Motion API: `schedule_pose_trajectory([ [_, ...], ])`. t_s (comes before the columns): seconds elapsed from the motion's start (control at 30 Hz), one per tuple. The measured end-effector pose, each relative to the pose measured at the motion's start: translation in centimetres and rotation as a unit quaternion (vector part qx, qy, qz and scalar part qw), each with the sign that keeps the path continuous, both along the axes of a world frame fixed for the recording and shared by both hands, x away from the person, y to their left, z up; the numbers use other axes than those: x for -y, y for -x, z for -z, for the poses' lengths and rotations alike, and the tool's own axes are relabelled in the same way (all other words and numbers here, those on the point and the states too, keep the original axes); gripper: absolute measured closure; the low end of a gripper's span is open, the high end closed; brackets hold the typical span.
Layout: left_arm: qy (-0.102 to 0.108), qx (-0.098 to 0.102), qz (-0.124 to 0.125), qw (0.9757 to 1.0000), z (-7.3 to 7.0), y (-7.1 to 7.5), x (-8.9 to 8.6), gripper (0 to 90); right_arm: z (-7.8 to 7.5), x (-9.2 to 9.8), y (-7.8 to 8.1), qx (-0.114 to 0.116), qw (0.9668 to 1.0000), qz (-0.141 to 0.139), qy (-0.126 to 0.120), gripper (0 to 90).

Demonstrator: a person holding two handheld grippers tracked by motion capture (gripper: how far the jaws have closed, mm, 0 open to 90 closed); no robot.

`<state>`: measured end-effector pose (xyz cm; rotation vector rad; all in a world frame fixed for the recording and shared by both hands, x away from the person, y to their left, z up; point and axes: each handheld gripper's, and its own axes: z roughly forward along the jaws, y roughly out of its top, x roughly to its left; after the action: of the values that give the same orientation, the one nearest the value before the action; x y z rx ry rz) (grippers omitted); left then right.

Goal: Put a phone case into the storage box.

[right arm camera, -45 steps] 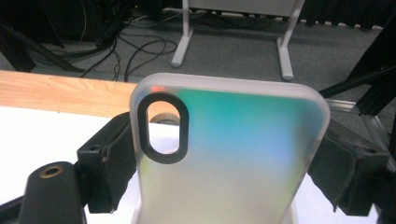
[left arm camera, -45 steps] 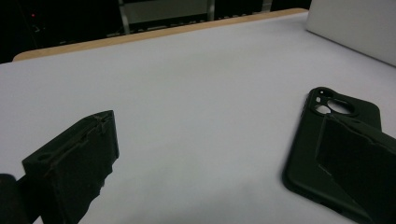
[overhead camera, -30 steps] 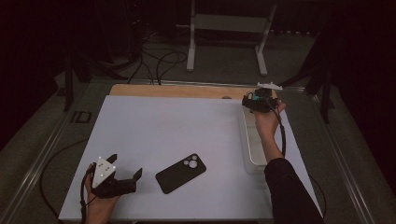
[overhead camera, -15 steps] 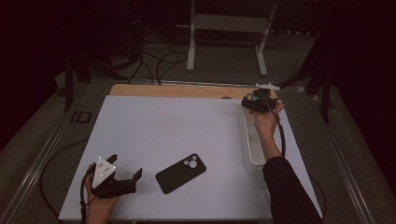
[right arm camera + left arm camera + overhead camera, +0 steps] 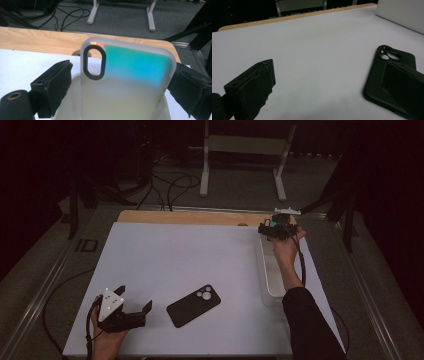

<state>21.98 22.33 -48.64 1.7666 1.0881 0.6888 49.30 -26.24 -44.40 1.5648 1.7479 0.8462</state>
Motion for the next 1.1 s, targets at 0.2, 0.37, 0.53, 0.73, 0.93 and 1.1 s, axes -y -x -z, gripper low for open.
schedule_pose_trajectory([
  [0.2,-0.002,0.000,0.001,1.0000,0.0,0.0,0.1,0.0,-0.3,-0.3,0.2,0.013,0.9998,-0.016,0.002,8.5],
  [0.37,0.000,-0.001,0.000,1.0000,0.0,0.0,0.0,0.0,-1.0,-0.2,0.4,0.030,0.9994,-0.019,0.006,8.6],
  [0.53,-0.002,0.000,0.002,1.0000,0.0,0.0,0.1,0.0,-1.4,0.0,0.6,0.034,0.9992,-0.019,0.003,8.6],
  [0.73,-0.002,-0.001,0.001,1.0000,0.0,0.0,0.1,0.0,-1.7,0.0,0.9,0.029,0.9993,-0.025,-0.005,8.6],
  [0.93,-0.003,0.000,0.002,1.0000,0.0,0.0,0.2,0.0,-2.4,-0.3,1.6,0.027,0.9988,-0.041,-0.009,8.7],
  [1.1,-0.003,-0.001,0.002,1.0000,0.0,0.0,0.2,0.0,-2.8,-0.8,2.2,0.028,0.9980,-0.056,-0.011,8.7],
])
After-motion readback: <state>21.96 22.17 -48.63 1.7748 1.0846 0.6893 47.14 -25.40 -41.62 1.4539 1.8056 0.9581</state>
